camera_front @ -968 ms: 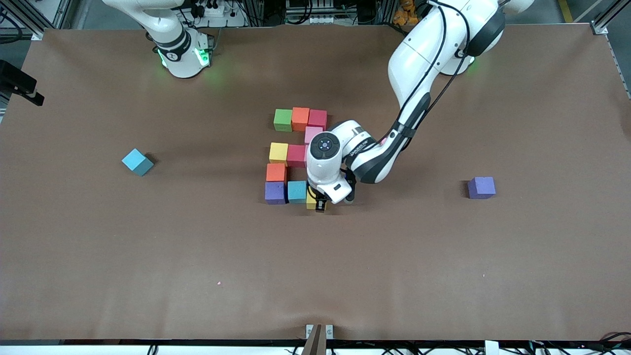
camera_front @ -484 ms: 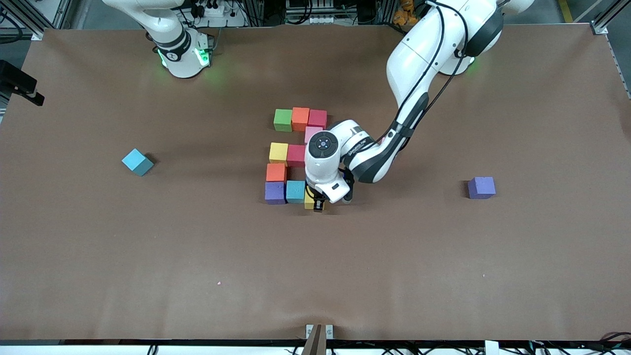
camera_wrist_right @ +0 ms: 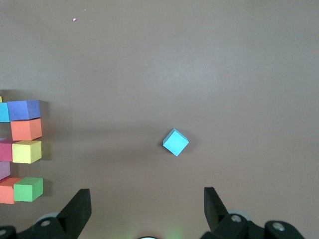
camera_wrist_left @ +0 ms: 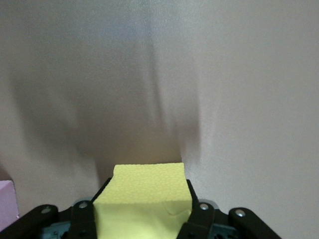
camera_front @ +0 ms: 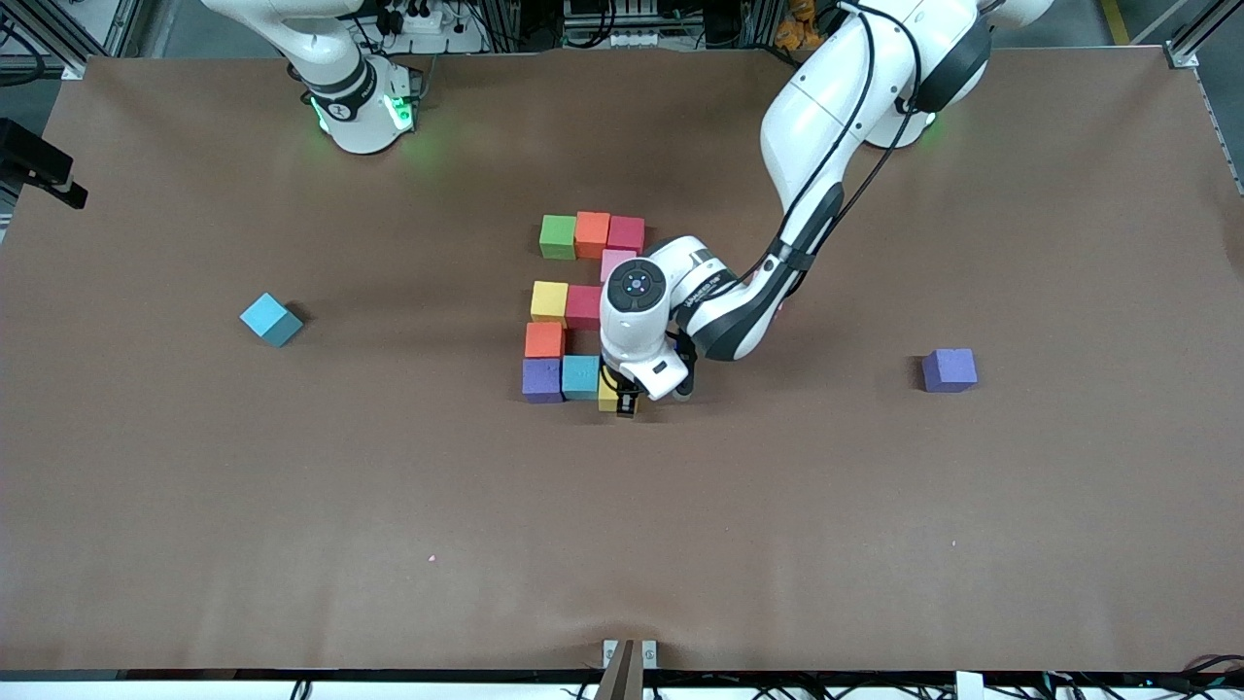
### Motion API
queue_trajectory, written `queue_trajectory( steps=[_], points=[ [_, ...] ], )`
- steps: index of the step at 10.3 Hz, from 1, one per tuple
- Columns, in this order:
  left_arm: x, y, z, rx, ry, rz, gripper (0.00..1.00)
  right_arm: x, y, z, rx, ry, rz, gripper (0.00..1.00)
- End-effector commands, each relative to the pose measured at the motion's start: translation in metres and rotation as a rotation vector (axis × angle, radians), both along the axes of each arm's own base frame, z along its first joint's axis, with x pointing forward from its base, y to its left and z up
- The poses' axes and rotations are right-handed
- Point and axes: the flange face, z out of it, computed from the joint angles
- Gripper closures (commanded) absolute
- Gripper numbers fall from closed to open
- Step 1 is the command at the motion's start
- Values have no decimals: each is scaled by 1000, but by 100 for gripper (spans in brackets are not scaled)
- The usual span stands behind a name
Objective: Form number 2 with 11 blocks
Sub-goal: 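Lower the yellow block beside the cyan block and open the left gripper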
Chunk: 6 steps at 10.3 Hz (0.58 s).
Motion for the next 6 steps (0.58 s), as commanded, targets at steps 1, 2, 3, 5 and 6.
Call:
queue_trajectory(
  steps=[1, 2, 3, 5, 6],
  points=[
    [-9, -12, -19, -9, 26, 6, 56, 2, 1, 5, 0, -5, -10, 0],
    [-9, -11, -20, -8, 26, 7, 37, 2, 1, 5, 0, -3, -10, 0],
    [-9, -10, -20, -5, 28, 8, 0, 2, 1, 5, 1, -5, -10, 0],
    [-9, -9, -12, 6, 34, 8, 0, 2, 0, 5, 0, -5, -12, 0],
    [-9, -8, -6, 15, 40, 7, 0, 2, 0, 5, 1, -5, -12, 0]
  ],
)
